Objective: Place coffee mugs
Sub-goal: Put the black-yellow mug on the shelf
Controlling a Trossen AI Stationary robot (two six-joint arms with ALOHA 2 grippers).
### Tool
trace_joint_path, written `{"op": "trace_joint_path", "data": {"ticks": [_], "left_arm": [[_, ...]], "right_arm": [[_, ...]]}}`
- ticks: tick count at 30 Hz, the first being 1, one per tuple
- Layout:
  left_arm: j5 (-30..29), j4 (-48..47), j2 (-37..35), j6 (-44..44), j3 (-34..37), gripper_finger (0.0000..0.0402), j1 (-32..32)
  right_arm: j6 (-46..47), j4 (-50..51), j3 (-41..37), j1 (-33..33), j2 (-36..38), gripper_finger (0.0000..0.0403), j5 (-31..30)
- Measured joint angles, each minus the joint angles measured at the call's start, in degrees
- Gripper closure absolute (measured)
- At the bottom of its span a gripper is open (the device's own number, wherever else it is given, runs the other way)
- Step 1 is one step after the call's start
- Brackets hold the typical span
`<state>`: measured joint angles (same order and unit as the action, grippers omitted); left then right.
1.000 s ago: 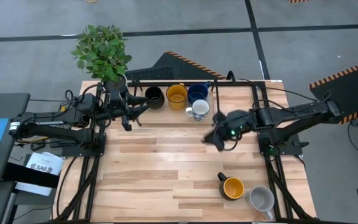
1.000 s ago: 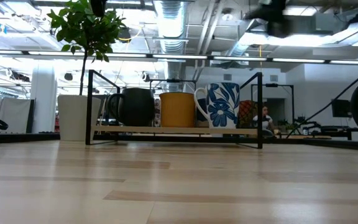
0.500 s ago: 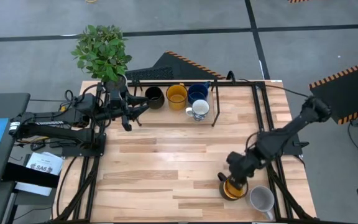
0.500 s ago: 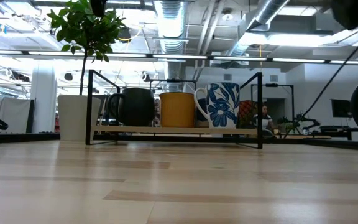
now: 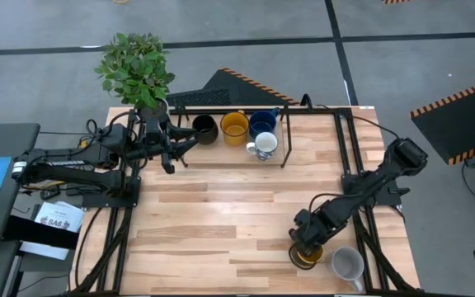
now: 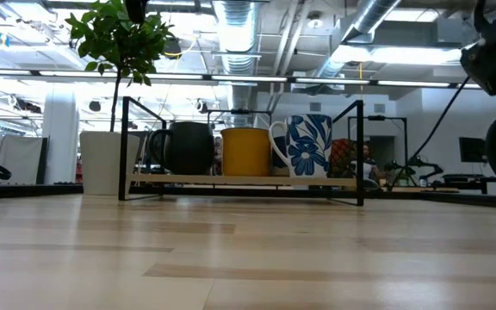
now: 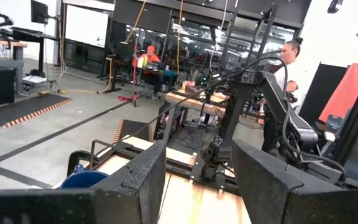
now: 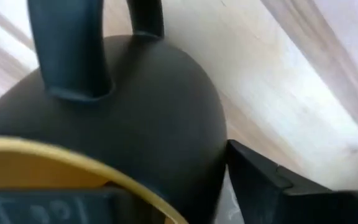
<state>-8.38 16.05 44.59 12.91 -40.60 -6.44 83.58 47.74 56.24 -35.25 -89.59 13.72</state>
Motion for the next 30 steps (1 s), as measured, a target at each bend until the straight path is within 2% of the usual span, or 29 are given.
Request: {"op": "trace_joint_path", "data": {"ticks": [3, 6, 10, 14, 17, 22, 25, 30], "left_arm": [[0.0, 0.1, 0.0, 0.0, 0.0, 0.0235, 0.0], [0.0, 0.2, 0.0, 0.0, 0.0, 0.0235, 0.0], [0.0, 0.2, 0.0, 0.0, 0.0, 0.0235, 0.0], [0.0, 0.2, 0.0, 0.0, 0.0, 0.0235, 0.0], [0.0, 0.2, 0.0, 0.0, 0.0, 0.0235, 0.0], [0.0, 0.4, 0.0, -0.1, 0.0, 0.0235, 0.0], [0.0, 0.4, 0.0, 0.0, 0.0, 0.0235, 0.0], [0.0, 0.3, 0.0, 0.0, 0.0, 0.0235, 0.0]], "right_arm": [[-3.8, 0.9, 1.5, 0.6, -0.1, 0.0275, 0.1], [-9.0, 2.5, 3.9, 2.7, 0.7, 0.0361, -0.1], [-18.0, 2.3, 8.3, 8.1, 2.3, 0.0361, -2.9], [-30.0, 2.0, 15.0, 16.3, 0.8, 0.0361, -6.8], [-39.7, 2.6, 21.7, 23.0, -3.6, 0.0361, -7.6], [-51.8, 7.7, 37.4, 32.1, -13.0, 0.0361, -13.9], [-55.8, 10.5, 45.6, 36.3, -18.6, 0.0361, -18.0], [-57.5, 16.2, 56.3, 41.2, -26.6, 0.0361, -22.6]]}}
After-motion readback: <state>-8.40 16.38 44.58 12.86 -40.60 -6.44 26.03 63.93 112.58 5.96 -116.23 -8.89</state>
